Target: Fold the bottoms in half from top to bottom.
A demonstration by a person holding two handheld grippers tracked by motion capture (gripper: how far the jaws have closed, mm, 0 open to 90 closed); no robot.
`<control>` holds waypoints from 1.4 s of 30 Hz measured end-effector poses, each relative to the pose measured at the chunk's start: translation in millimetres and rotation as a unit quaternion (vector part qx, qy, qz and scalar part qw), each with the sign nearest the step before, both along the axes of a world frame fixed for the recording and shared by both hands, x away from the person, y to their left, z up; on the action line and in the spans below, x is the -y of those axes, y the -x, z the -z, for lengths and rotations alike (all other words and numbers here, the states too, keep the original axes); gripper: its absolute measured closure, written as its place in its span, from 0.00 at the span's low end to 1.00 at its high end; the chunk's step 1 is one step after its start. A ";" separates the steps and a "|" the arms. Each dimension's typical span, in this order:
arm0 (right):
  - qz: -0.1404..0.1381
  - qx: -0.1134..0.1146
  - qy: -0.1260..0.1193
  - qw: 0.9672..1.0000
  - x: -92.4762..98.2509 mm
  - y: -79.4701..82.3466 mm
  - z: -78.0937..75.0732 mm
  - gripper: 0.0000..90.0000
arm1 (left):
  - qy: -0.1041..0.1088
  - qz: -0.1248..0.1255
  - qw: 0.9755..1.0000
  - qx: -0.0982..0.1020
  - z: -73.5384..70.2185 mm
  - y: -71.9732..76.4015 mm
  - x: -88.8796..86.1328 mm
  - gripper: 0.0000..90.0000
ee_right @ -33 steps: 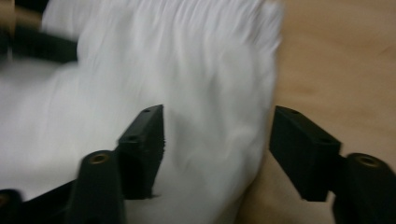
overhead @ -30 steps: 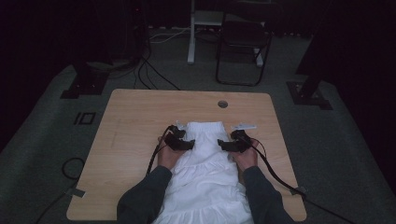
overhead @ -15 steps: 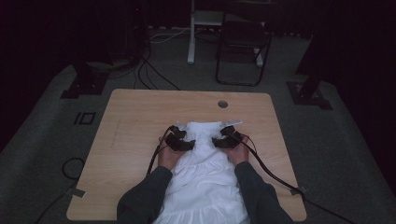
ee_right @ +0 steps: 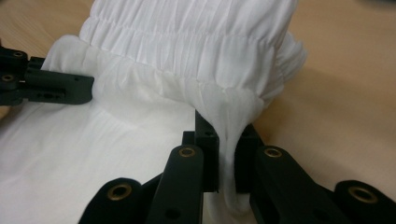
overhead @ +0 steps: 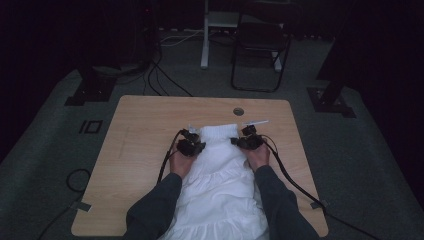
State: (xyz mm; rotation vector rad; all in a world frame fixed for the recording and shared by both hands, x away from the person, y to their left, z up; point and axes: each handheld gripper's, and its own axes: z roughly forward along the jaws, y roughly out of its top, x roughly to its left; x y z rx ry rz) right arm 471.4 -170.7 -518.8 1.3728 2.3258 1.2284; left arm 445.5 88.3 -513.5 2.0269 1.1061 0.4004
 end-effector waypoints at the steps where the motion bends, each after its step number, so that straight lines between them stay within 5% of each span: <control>1: -0.001 0.005 0.000 1.000 0.4 -2.3 -7.5 0.94 | 0.001 0.002 1.000 0.013 -9.3 -1.3 -1.4 0.93; 7: 0.006 0.064 0.006 0.998 -7.3 -15.4 -56.9 0.94 | 0.001 -0.002 0.998 0.070 -63.4 -13.7 -8.2 0.93; 11: 0.019 0.144 0.002 0.989 -13.1 -14.6 -89.8 0.94 | 0.012 -0.007 0.994 0.112 -101.3 -18.1 -14.7 0.93; 16: 0.018 0.167 -0.008 0.986 -19.8 -12.7 -110.8 0.94 | 0.016 -0.010 0.992 0.126 -120.1 -16.5 -23.7 0.93; 20: 0.006 0.164 0.005 0.986 -25.4 -0.6 -109.4 0.94 | 0.006 -0.001 0.993 0.122 -117.1 -6.6 -28.1 0.93; 23: -0.003 0.164 -0.001 0.987 -23.9 14.1 -107.0 0.94 | 0.021 0.013 0.992 0.123 -114.5 11.2 -33.5 0.93; 29: -0.042 0.156 -0.012 0.987 -17.3 58.5 -94.9 0.93 | 0.022 0.049 0.990 0.127 -104.1 62.1 -40.5 0.93; 33: -0.067 0.145 -0.017 0.987 -13.8 89.3 -75.6 0.93 | 0.023 0.067 0.990 0.119 -82.7 99.6 -45.1 0.92; 39: -0.098 0.115 0.000 0.988 -18.6 126.5 -34.8 0.93 | 0.018 0.081 0.994 0.071 -36.1 139.7 -54.6 0.91; 42: -0.113 0.101 0.025 0.988 -25.3 137.8 -11.6 0.93 | 0.008 0.082 0.996 0.029 -8.5 151.4 -55.4 0.91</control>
